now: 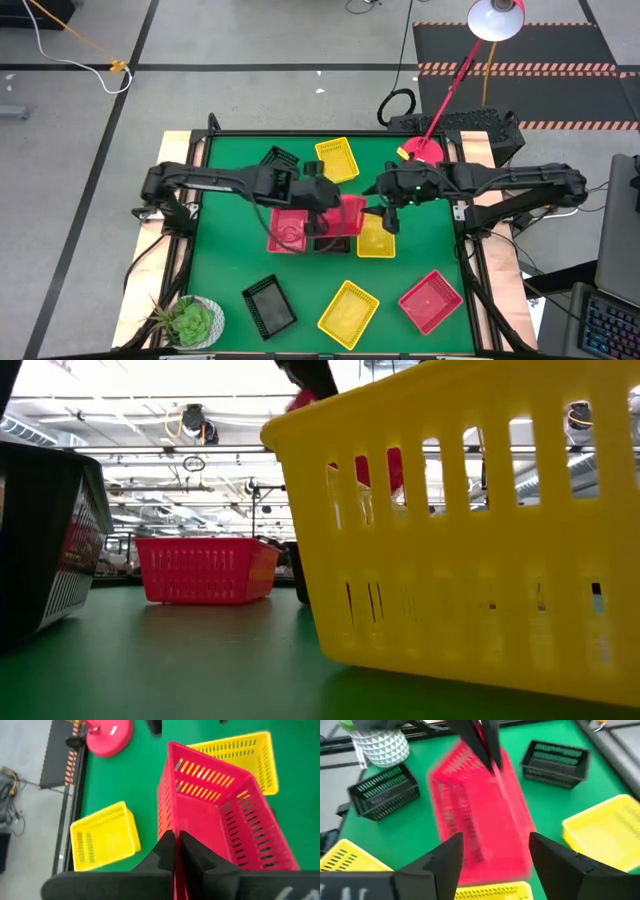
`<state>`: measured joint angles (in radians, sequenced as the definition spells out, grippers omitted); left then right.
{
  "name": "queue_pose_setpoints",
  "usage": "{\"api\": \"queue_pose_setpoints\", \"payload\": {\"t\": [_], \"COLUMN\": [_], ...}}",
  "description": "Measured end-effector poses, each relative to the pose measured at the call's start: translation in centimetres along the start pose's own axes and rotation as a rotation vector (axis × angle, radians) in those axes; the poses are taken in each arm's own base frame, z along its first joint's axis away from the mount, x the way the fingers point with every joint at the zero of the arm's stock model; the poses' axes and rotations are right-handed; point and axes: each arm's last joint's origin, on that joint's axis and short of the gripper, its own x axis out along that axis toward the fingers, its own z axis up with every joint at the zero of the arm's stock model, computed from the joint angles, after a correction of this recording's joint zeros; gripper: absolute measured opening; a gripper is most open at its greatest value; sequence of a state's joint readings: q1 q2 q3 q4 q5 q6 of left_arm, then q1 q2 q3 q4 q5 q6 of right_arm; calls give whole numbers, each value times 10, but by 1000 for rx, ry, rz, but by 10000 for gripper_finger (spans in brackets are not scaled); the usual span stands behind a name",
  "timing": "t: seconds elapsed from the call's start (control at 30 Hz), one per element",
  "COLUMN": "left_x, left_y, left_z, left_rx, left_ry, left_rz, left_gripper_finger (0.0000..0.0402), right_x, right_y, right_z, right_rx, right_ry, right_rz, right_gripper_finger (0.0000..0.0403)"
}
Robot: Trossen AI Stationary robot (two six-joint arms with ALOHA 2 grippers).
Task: Stack baskets by color
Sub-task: Stack the top red bin on top of the middle red bin
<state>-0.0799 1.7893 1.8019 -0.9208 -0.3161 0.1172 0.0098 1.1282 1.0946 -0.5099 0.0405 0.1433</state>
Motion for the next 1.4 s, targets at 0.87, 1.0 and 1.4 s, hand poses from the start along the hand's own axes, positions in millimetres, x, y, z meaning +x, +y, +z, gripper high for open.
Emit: {"api": "queue_pose_setpoints", "payload": {"t": [0.87,1.0,1.4], "left_x": [-162,-160,-121], "left_y": [-27,-45,-93], "left_z": [-60,-61,-61], "left_rx": [-684,-752,-920], "left_ry": [-81,-85,-82], "left_rz": [171,203,392], "left_gripper_finger": [7,11,12], "right_x": [7,13,7], "right_y": [45,51,65], "right_z": [-76,-87,-87], "right_rx": [-158,-165,-263], "right_ry": [-71,-118,-230], "right_rz": [-91,-53,-141], "right_gripper_finger": [226,226,226]}}
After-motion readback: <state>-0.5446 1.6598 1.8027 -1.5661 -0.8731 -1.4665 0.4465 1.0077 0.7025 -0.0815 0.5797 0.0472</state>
